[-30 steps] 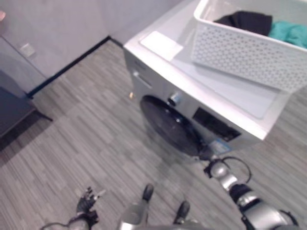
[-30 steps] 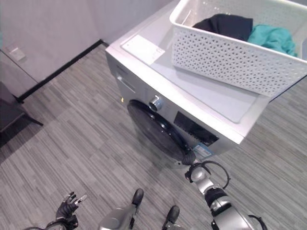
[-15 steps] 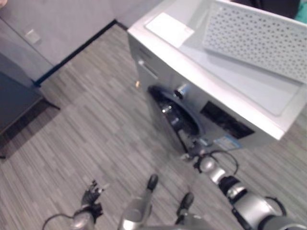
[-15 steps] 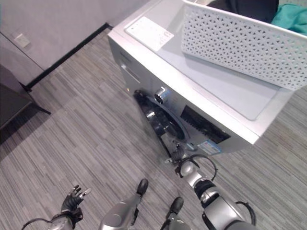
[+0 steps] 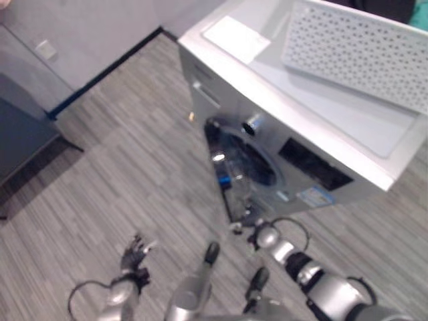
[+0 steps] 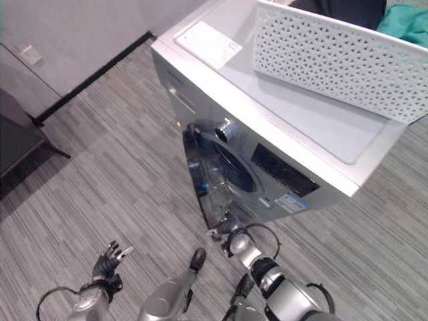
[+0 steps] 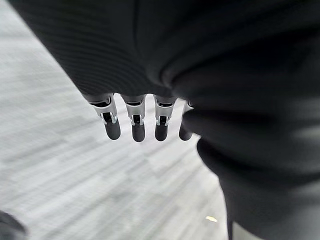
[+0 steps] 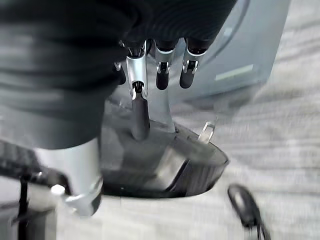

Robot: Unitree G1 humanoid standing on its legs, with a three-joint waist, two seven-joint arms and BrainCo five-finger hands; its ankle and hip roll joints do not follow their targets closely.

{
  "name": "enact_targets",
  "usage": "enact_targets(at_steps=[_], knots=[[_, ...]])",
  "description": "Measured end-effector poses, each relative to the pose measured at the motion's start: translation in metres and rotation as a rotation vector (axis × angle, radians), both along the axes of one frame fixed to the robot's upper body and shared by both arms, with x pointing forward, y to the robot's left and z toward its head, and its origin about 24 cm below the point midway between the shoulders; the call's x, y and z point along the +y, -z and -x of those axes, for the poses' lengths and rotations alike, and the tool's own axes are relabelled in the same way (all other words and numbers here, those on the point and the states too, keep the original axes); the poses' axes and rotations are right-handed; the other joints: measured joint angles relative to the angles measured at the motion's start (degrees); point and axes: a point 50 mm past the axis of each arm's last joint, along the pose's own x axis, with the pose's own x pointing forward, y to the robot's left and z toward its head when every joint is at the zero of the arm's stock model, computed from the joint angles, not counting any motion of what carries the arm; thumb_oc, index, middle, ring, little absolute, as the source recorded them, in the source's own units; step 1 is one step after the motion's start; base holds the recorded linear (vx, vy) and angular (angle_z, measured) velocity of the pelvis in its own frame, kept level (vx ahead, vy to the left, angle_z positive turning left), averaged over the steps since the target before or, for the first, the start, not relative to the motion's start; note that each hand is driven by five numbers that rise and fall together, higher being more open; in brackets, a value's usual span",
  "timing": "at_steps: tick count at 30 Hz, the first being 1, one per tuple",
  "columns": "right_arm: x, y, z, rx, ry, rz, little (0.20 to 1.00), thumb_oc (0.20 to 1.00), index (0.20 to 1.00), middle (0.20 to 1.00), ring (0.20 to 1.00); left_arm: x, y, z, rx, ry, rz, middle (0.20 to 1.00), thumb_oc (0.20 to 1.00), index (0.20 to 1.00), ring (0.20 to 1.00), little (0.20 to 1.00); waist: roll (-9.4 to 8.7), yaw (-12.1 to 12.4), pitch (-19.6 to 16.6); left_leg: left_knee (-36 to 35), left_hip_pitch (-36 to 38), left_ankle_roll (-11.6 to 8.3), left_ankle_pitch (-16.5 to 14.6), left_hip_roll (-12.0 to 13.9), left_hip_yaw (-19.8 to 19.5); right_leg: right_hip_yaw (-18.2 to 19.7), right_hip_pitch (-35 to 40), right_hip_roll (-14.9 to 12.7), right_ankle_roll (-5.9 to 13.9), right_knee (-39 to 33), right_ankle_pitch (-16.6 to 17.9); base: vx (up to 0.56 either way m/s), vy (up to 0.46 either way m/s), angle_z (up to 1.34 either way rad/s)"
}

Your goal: Grab the laundry basket,head to the washer,open it,put in the laundry and shut it.

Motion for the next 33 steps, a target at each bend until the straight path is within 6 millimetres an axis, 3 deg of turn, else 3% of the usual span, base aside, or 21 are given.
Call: enact_targets(at_steps=[7,13,14,17,18,19,21,22,23,24,26,28,29,33], knots=[[0.053,-0.028,-0.009,-0.013,-0.099,-0.273,1.000,1.000,1.000,1.000,1.000,-0.002,-0.003,-0.004,-0.021,0.010,0.001,1.000,1.000,1.000,1.000,1.000,0.58,3.2,-0.1,0.1,0.4,-0.13,0.2,-0.5,-0.7,-0.4,0.5,-0.3,0.01,0.0,0.0,0.00,-0.003,0.06],[0.051,-0.032,-0.012,-0.026,-0.108,-0.286,1.000,1.000,1.000,1.000,1.000,-0.002,-0.005,-0.004,-0.019,0.045,-0.013,1.000,1.000,1.000,1.000,1.000,0.38,3.2,-0.2,0.0,1.6,-0.15,0.1,-0.7,-0.6,-0.1,1.7,-0.6,0.14,0.3,0.1,0.01,0.011,0.00],[0.032,-0.018,-0.001,-0.001,-0.093,-0.264,1.000,1.000,1.000,1.000,1.000,0.000,-0.053,-0.014,-0.164,0.243,-0.085,1.000,1.000,1.000,1.000,1.000,-0.70,3.0,-0.5,-0.1,1.8,-0.12,0.1,-0.6,-0.4,0.2,1.7,-0.7,0.13,0.3,0.1,0.03,0.040,-0.06],[-0.024,0.020,0.036,0.118,0.016,-0.194,1.000,1.000,1.000,1.000,1.000,0.010,-0.160,-0.019,-0.437,0.660,-0.328,1.000,1.000,1.000,1.000,1.000,-1.21,2.9,-1.5,-0.6,2.8,0.05,0.0,-0.9,0.6,1.3,2.1,-1.2,0.75,0.3,0.1,0.05,0.035,-0.19],[-0.064,0.055,0.081,0.286,0.082,-0.085,1.000,1.000,1.000,1.000,1.000,0.009,-0.191,-0.025,-0.455,0.830,-0.403,1.000,1.000,1.000,1.000,1.000,-0.46,1.5,-2.4,-1.9,4.5,-0.11,-0.1,-1.1,2.4,2.7,2.5,-1.8,1.15,0.4,0.4,0.09,0.035,-0.43],[-0.074,0.066,0.098,0.348,0.108,-0.062,1.000,1.000,1.000,1.000,1.000,0.005,-0.194,-0.022,-0.416,0.919,-0.412,1.000,1.000,1.000,1.000,1.000,-0.56,0.5,-2.5,-1.9,5.0,-0.14,-0.2,-1.2,2.8,3.1,2.8,-2.0,1.19,0.4,0.4,0.09,0.035,-0.41],[-0.092,0.079,0.125,0.441,0.135,-0.001,1.000,1.000,1.000,1.000,1.000,-0.004,-0.186,-0.017,-0.328,1.039,-0.361,1.000,1.000,1.000,1.000,1.000,-0.62,-1.6,-2.6,-1.9,6.1,0.21,-0.2,-1.3,3.8,4.1,3.3,-2.1,1.38,0.4,0.5,0.10,0.023,-0.32],[-0.105,0.088,0.149,0.521,0.169,0.032,1.000,1.000,1.000,1.000,1.000,-0.013,-0.161,-0.013,-0.223,1.102,-0.219,1.000,1.000,1.000,1.000,1.000,-0.90,-4.0,-2.7,-1.9,7.2,0.81,-0.6,-1.3,5.0,5.6,3.7,-2.0,1.43,0.4,0.5,0.09,0.018,-0.49],[-0.109,0.089,0.153,0.530,0.194,0.026,1.000,1.000,1.000,1.000,1.000,-0.016,-0.145,-0.010,-0.162,1.110,-0.154,1.000,1.000,1.000,1.000,1.000,-1.32,-5.4,-2.8,-1.9,7.7,0.82,-0.9,-1.1,6.0,6.5,3.8,-1.9,1.48,0.4,0.5,0.08,0.019,-0.68],[-0.110,0.087,0.148,0.520,0.193,0.029,1.000,1.000,1.000,1.000,1.000,-0.016,-0.122,-0.008,-0.071,1.108,-0.101,1.000,1.000,1.000,1.000,1.000,-1.86,-6.6,-2.9,-1.9,8.1,0.86,-1.0,-0.7,7.1,8.0,4.0,-1.7,1.60,0.3,0.7,0.08,0.020,-0.67],[-0.113,0.085,0.149,0.508,0.198,0.023,1.000,1.000,1.000,1.000,1.000,-0.016,-0.095,-0.014,-0.001,1.056,-0.047,1.000,1.000,1.000,1.000,1.000,-3.86,-10.2,-3.9,-1.9,9.4,0.53,-2.0,0.1,9.5,10.2,3.3,-0.8,1.61,0.4,0.7,0.08,0.018,-0.52],[-0.108,0.079,0.139,0.452,0.191,-0.020,1.000,1.000,1.000,1.000,1.000,-0.014,-0.070,-0.016,0.095,1.009,-0.033,1.000,1.000,1.000,1.000,1.000,-5.35,-10.9,-5.1,-1.9,10.5,0.62,-2.0,0.8,11.4,12.2,3.8,-0.5,1.50,0.4,0.8,0.06,0.012,-0.60],[-0.108,0.078,0.141,0.448,0.196,-0.028,1.000,1.000,1.000,1.000,1.000,-0.013,-0.065,-0.015,0.136,1.018,-0.033,1.000,1.000,1.000,1.000,1.000,-7.08,-14.4,-6.6,-1.9,10.7,0.42,-2.6,1.4,13.0,13.6,3.2,0.2,1.35,0.4,0.9,0.06,0.020,-0.74],[-0.115,0.071,0.146,0.419,0.186,-0.037,1.000,1.000,1.000,1.000,1.000,-0.012,-0.062,-0.017,0.180,1.033,-0.010,1.000,1.000,1.000,1.000,1.000,-8.51,-18.1,-8.1,-2.1,11.4,0.28,-3.2,2.2,16.8,17.3,2.0,0.8,0.95,0.4,1.6,0.08,0.009,-0.52]])
